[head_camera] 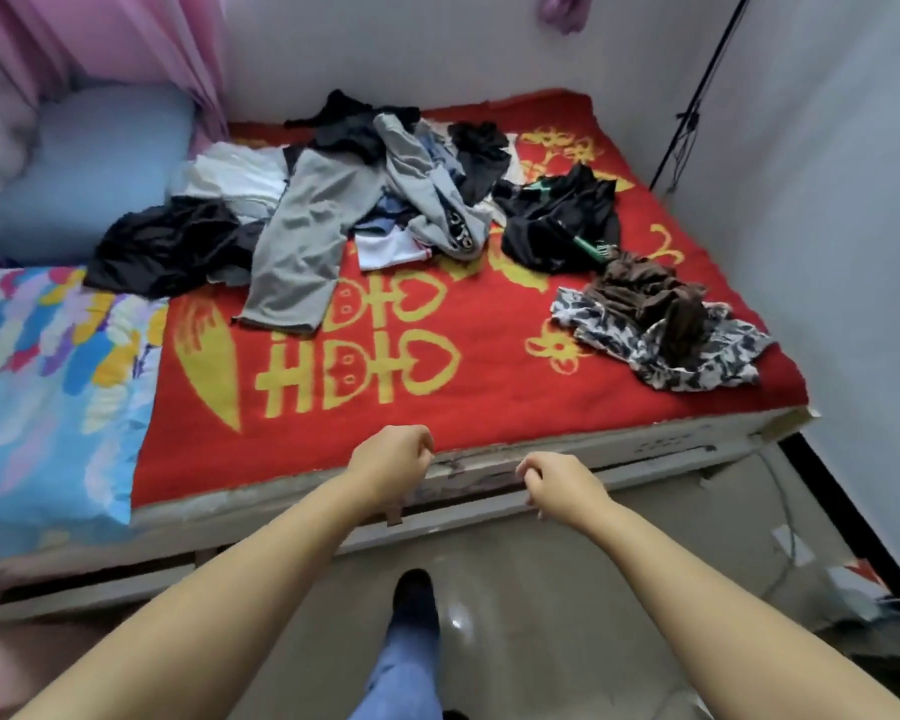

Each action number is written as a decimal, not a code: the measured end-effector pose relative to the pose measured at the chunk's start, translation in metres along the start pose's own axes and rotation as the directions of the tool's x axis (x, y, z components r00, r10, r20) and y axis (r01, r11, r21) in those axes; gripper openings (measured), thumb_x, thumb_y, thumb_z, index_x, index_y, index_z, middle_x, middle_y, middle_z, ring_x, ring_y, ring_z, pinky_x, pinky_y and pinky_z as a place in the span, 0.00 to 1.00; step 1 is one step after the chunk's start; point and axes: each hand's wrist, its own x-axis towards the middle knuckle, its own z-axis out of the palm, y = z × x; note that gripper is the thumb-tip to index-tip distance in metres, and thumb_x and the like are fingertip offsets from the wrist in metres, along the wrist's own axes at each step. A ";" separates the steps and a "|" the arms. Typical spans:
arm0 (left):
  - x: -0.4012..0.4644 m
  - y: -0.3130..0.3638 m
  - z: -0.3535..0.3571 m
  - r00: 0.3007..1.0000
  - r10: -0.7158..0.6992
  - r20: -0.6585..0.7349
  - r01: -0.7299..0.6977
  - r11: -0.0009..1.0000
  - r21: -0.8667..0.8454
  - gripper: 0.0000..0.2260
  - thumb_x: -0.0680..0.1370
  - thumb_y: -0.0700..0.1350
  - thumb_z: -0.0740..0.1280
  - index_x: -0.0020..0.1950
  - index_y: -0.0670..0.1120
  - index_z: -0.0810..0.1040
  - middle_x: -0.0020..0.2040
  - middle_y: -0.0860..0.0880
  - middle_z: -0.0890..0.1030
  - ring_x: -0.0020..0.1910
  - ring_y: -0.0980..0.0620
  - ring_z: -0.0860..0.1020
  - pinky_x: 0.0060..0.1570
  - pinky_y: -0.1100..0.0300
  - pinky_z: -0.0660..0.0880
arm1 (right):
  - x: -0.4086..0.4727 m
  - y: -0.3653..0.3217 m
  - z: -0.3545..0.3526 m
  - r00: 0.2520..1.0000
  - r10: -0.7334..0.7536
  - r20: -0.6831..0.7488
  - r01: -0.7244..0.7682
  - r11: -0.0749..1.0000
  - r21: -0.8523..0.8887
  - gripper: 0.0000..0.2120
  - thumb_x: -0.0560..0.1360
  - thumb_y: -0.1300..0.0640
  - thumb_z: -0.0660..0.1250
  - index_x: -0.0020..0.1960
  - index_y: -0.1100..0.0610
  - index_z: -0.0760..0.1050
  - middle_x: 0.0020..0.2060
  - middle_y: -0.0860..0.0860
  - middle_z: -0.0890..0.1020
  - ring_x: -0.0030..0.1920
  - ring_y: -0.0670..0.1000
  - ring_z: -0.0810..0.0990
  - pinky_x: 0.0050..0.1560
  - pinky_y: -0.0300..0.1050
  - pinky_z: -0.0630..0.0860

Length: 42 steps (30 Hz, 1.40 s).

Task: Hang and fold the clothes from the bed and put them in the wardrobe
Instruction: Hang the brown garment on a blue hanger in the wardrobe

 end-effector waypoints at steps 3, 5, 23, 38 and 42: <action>0.059 0.015 -0.013 0.997 0.056 0.055 -0.059 0.997 0.044 0.13 0.81 0.43 0.56 0.58 0.46 0.78 0.52 0.49 0.81 0.36 0.55 0.76 0.34 0.58 0.75 | 0.032 0.009 -0.026 0.995 0.095 -0.038 -0.087 0.981 0.174 0.15 0.79 0.59 0.51 0.55 0.53 0.75 0.40 0.48 0.83 0.32 0.47 0.80 0.45 0.48 0.80; 0.096 0.028 -0.021 0.991 0.088 0.102 -0.095 0.993 0.065 0.13 0.81 0.43 0.56 0.59 0.46 0.77 0.53 0.49 0.81 0.31 0.58 0.72 0.29 0.62 0.69 | 0.052 0.018 -0.045 0.986 0.157 -0.061 -0.135 0.952 0.276 0.15 0.79 0.59 0.51 0.55 0.53 0.75 0.39 0.48 0.83 0.32 0.49 0.81 0.44 0.48 0.80; 0.405 0.250 0.055 0.916 0.186 0.357 -0.232 0.969 0.090 0.15 0.78 0.40 0.55 0.57 0.46 0.79 0.54 0.47 0.82 0.50 0.46 0.79 0.48 0.55 0.76 | 0.262 0.252 -0.220 0.898 0.437 -0.054 -0.334 0.756 0.564 0.14 0.80 0.60 0.52 0.53 0.53 0.76 0.36 0.49 0.83 0.30 0.49 0.80 0.32 0.41 0.73; 0.601 0.371 0.233 0.776 0.569 0.272 -0.630 0.682 0.372 0.25 0.74 0.39 0.68 0.71 0.45 0.69 0.77 0.40 0.56 0.76 0.42 0.55 0.70 0.45 0.59 | 0.453 0.451 -0.221 0.839 0.542 -0.050 -0.479 0.779 0.405 0.28 0.78 0.55 0.63 0.75 0.54 0.58 0.70 0.56 0.67 0.68 0.59 0.69 0.65 0.57 0.69; 0.613 0.349 0.230 0.796 0.432 0.424 -0.579 0.747 0.327 0.12 0.81 0.46 0.59 0.63 0.45 0.73 0.67 0.47 0.70 0.69 0.47 0.66 0.58 0.53 0.68 | 0.458 0.448 -0.214 0.803 0.595 0.035 -0.531 0.689 0.493 0.16 0.79 0.55 0.61 0.65 0.57 0.68 0.58 0.56 0.77 0.58 0.59 0.76 0.56 0.52 0.73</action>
